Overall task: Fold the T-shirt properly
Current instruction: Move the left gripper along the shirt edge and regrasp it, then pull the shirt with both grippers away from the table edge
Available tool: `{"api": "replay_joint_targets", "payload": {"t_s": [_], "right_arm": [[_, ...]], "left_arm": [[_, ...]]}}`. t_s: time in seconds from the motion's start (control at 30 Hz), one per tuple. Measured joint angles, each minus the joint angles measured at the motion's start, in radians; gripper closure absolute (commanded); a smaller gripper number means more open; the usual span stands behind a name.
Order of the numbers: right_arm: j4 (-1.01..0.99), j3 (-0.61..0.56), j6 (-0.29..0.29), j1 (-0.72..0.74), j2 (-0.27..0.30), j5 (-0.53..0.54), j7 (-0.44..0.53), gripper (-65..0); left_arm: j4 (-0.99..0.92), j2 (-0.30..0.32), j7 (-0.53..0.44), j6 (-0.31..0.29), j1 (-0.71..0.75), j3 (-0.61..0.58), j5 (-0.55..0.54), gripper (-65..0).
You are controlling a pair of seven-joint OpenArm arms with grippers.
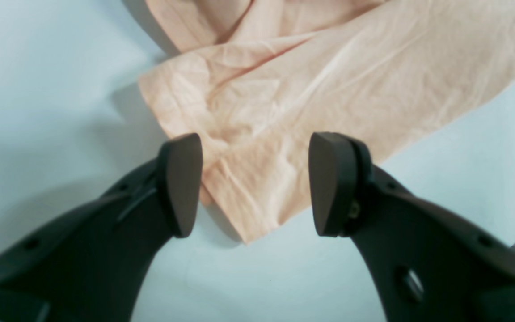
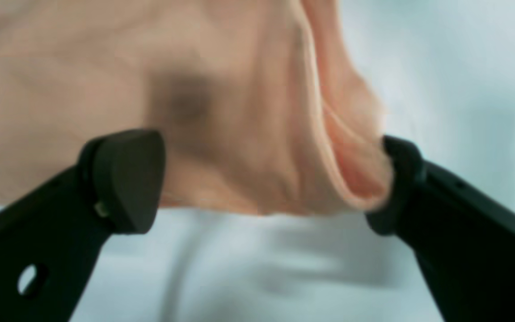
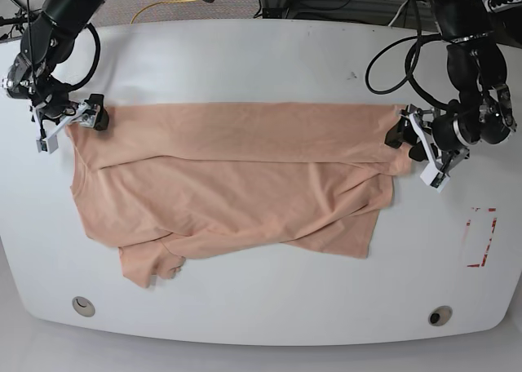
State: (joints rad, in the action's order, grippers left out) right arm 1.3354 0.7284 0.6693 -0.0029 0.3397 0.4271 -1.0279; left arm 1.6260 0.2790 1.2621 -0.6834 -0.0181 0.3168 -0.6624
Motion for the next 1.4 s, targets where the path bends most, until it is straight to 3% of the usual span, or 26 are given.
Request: {"api": "replay_joint_targets", "payload": {"t_s": [0.17,0.27,0.4,0.63,1.0,1.13,1.2,1.27,1.33,1.4], "right_arm": [[0.001,-0.002,0.004,-0.010,-0.005,0.007,0.031,-56.8],[0.001,-0.002,0.004,-0.011,-0.008,0.006,0.031,-53.7],[0.001,-0.003,0.005,-0.010,-0.010,0.006,0.033,-55.3],[0.001,-0.003,0.004,-0.010,-0.010,0.017,0.033,-62.8],[0.003,-0.002,0.005,-0.011,-0.010,0.017,0.033,-62.6],[0.003,-0.002,0.005,-0.011,-0.010,0.014,0.032,-49.0],[0.003,-0.002,0.005,-0.011,-0.010,0.012,0.029,-33.3],[0.003,-0.003,0.005,-0.011,-0.010,0.004,0.025,-20.6],[0.003,-0.003,0.004,-0.011,-0.014,0.000,0.013,-2.9],[0.002,-0.005,0.004,-0.012,-0.019,0.000,0.013,0.0]], "left_arm": [[-0.001,0.004,-0.043,0.002,0.049,0.002,0.013,-35.7],[-0.002,0.004,-0.103,0.002,0.061,0.001,0.079,-35.7],[-0.030,-0.007,-0.160,0.001,0.059,-0.004,0.158,-35.7],[-0.104,-0.024,-0.156,0.002,0.026,-0.016,0.229,-35.8],[-0.237,-0.018,-0.198,-0.006,-0.029,-0.043,0.198,-33.8],[-0.238,-0.019,-0.214,-0.006,-0.029,-0.095,0.191,-14.0],[-0.244,-0.021,-0.214,-0.006,-0.029,-0.104,0.191,0.0],[-0.246,-0.022,-0.213,-0.006,-0.029,-0.108,0.188,0.0],[-0.246,-0.021,-0.214,-0.006,-0.027,-0.108,0.181,0.0],[-0.246,-0.021,-0.213,-0.005,-0.027,-0.106,0.180,0.0]]}}
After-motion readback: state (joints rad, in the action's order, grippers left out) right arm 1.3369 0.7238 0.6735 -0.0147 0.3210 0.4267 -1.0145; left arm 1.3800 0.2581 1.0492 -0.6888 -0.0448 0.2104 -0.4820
